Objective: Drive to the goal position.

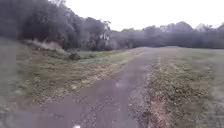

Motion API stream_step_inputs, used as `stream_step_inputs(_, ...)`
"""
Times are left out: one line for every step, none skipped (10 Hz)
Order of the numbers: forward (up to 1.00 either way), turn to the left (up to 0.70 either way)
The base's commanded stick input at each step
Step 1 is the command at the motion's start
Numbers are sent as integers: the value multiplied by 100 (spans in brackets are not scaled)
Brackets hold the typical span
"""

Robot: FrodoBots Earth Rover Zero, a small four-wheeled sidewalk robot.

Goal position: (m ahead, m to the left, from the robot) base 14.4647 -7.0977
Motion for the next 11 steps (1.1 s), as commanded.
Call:
stream_step_inputs(45, -27)
stream_step_inputs(45, -27)
stream_step_inputs(45, -27)
stream_step_inputs(45, -27)
stream_step_inputs(45, -27)
stream_step_inputs(45, -27)
stream_step_inputs(45, -27)
stream_step_inputs(45, -27)
stream_step_inputs(45, -27)
stream_step_inputs(45, -27)
stream_step_inputs(45, -27)
